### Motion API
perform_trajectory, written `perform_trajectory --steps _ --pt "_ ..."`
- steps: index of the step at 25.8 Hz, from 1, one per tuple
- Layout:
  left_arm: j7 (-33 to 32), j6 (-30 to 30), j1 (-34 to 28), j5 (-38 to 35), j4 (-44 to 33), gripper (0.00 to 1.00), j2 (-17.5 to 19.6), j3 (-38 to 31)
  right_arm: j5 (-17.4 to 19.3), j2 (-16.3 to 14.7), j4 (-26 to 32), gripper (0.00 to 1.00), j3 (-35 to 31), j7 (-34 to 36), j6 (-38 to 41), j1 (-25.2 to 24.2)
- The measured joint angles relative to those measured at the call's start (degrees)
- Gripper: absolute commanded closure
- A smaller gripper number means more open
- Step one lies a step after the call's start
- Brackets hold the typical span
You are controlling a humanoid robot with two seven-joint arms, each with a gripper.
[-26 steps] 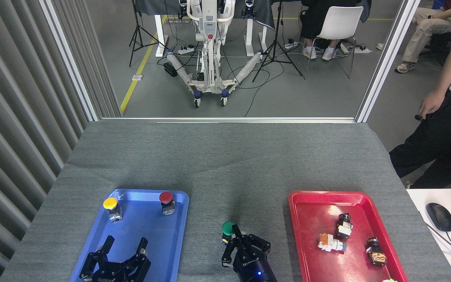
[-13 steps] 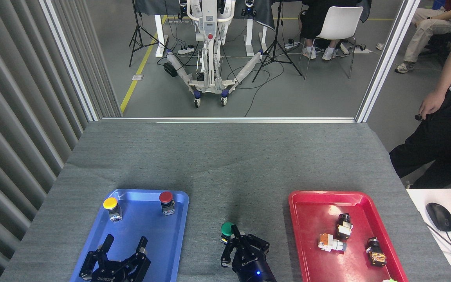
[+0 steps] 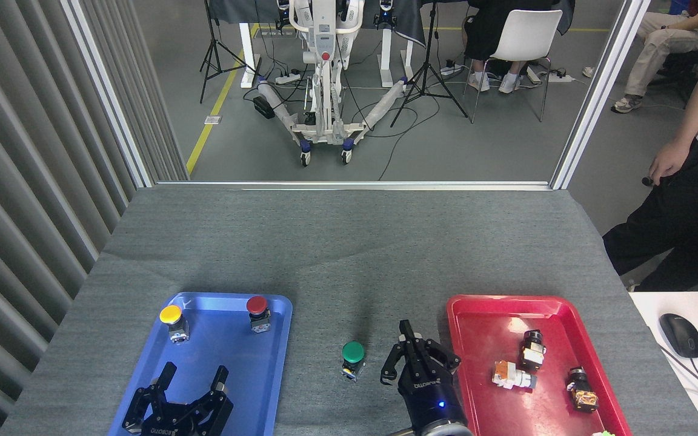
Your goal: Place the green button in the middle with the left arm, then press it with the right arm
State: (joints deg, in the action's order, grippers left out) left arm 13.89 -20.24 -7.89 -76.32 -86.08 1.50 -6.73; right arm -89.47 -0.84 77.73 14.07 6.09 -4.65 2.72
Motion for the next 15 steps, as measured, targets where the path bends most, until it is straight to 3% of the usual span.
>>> perform_trajectory --steps 8,15 --pt "-0.59 0.04 -0.35 -0.28 -0.48 0.01 0.06 0.05 0.49 -4.05 4.03 0.01 -9.98 0.6 2.46 -6.13" --pt "-0.65 -0.12 -0.55 -0.27 -0.5 0.01 0.15 0.05 2.31 -5.23 8.18 0.01 -13.35 0.21 3.1 -9.09"
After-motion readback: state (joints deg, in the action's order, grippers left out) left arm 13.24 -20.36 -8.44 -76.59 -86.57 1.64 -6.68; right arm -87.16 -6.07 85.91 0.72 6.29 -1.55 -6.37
